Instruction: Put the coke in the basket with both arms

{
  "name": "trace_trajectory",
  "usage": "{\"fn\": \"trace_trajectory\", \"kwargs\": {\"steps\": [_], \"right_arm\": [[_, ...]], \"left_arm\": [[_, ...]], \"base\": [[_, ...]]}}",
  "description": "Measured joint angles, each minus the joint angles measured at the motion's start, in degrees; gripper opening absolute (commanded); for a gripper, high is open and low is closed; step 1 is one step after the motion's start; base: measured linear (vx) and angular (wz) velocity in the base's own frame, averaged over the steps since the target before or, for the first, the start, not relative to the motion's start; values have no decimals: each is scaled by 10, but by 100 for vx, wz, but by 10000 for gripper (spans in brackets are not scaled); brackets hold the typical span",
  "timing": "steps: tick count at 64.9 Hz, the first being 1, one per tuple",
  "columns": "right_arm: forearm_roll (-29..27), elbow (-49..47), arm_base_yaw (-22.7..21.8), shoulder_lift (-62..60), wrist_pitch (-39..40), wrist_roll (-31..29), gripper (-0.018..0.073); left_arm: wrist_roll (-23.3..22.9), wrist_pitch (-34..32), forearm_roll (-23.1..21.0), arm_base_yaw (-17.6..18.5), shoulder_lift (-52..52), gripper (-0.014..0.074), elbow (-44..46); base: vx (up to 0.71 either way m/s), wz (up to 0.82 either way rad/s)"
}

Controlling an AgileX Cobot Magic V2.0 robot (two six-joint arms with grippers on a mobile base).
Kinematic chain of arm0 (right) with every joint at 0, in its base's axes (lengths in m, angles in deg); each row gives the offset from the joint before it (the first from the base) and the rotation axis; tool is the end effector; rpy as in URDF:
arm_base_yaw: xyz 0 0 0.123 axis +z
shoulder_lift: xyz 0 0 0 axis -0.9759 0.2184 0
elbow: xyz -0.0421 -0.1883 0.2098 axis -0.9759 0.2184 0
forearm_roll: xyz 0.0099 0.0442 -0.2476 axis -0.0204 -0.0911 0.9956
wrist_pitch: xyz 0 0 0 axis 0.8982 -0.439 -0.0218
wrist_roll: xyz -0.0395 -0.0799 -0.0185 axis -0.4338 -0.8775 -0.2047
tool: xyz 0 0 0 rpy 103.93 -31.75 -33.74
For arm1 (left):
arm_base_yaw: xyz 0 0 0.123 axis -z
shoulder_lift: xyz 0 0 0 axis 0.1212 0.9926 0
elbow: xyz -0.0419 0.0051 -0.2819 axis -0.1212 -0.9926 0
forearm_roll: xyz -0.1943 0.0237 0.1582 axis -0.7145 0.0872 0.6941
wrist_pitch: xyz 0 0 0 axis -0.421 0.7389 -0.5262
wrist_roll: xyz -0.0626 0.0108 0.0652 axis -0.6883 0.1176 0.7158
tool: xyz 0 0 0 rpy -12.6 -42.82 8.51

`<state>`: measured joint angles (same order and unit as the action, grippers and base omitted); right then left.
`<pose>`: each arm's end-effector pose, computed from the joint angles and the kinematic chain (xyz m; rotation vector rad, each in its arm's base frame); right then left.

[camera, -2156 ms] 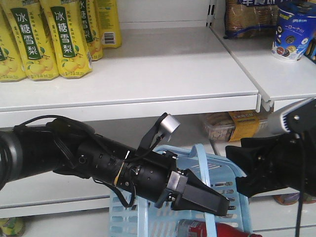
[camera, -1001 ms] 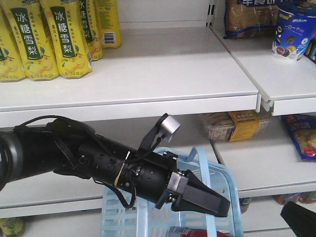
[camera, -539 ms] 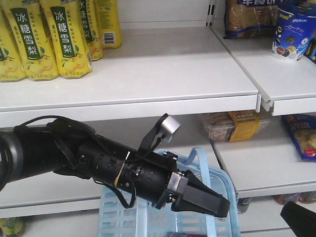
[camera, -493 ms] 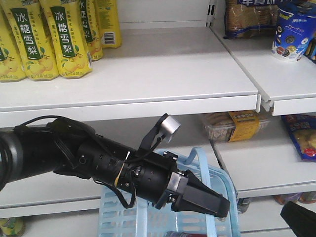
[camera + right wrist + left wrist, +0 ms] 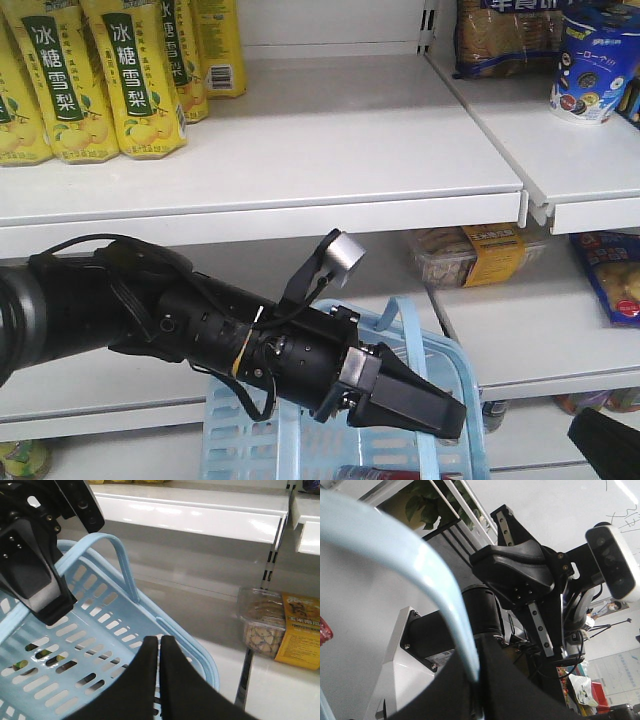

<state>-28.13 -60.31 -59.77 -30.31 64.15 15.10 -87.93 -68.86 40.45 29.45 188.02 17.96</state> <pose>0.0534 0.0379 0.2413 -0.4432 1.6772 0.4023 0.2193 -0.2651 0.2568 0.7855 2.2165 -1.9320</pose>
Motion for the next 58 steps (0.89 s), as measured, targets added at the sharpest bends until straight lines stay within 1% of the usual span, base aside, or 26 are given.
{"fn": "trace_trajectory", "kwargs": {"steps": [15,25,31,41,58], "right_arm": [[0,0,0,0,0,0,-5],[0,0,0,0,0,0,-5],[0,0,0,0,0,0,-5],[0,0,0,0,0,0,-5],[0,0,0,0,0,0,-5]], "left_arm": [[0,1,-4,0,-20,-5,-6],[0,1,7,0,-82,-5,-44],[2,13,19,0,-129,-5,-77],[4,64,38,0,-203,-5,-126],[10,201,66,1,-313,-5,-187]], "base": [[0,0],[0,0],[0,0],[0,0],[0,0]]}}
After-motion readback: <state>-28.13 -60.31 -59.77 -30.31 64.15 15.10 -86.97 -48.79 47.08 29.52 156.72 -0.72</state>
